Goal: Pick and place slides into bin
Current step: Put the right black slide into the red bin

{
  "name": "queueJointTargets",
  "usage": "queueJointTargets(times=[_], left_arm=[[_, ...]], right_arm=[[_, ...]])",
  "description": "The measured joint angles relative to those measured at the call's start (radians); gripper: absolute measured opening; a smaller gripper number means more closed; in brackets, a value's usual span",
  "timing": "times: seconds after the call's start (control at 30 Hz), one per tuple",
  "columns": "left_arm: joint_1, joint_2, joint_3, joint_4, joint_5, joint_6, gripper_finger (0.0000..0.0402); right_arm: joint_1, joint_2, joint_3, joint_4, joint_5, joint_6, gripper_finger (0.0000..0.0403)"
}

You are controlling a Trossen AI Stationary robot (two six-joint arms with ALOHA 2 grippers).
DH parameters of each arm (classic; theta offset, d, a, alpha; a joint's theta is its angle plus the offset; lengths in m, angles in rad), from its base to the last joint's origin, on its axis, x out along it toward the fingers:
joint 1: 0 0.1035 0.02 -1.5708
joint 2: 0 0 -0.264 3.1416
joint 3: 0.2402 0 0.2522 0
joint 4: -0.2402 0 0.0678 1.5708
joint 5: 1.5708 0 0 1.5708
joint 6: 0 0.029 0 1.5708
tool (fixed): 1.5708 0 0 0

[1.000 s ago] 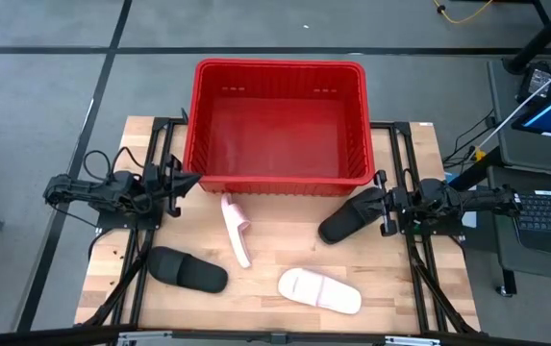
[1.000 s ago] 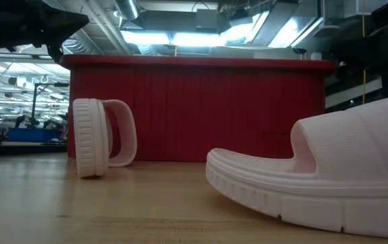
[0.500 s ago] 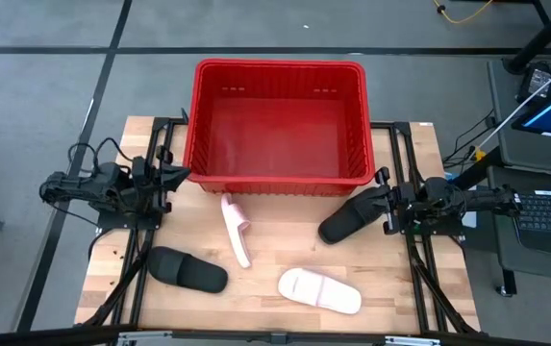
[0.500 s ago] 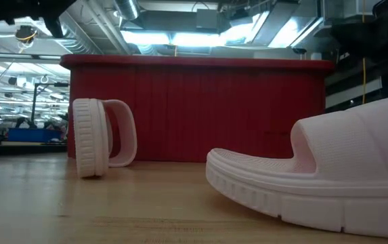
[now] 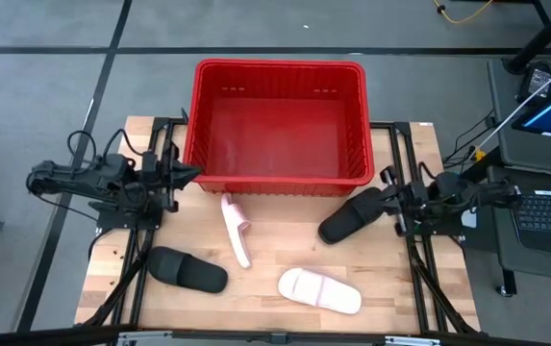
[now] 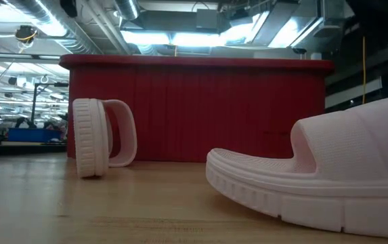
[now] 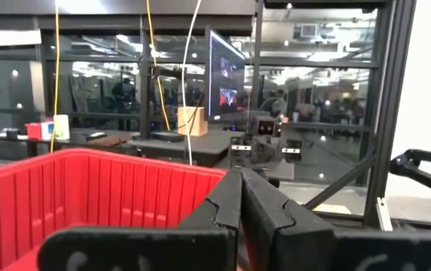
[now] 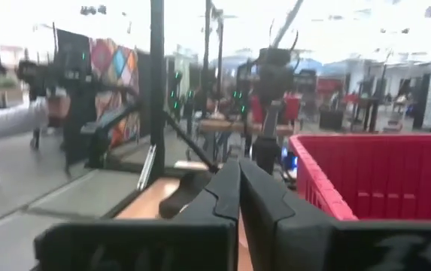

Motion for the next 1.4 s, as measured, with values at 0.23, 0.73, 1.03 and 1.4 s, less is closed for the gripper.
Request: queueJointTargets(times=[0.23,0.73,1.03,1.4], left_arm=[[-0.007,0.075,0.047,-0.043,0.018,-0.039,0.0002],[-0.209,0.251,0.187,-0.193,-0.147,-0.077,0.0002],[-0.32,0.422,0.421,-0.538,-0.247,-0.188,0.0002],[-0.367,0.503,0.494,-0.625,-0.225,-0.103,0.0002]], right_arm=[[0.024,0.187,0.25,-0.293,0.028,0.044,0.0013],[0.226,0.658,0.666,-0.595,0.059,0.185,0.0013],[0.331,0.908,0.849,-0.775,0.213,0.346,0.0013],[0.356,1.058,0.882,-0.739,0.214,0.392,0.0013]])
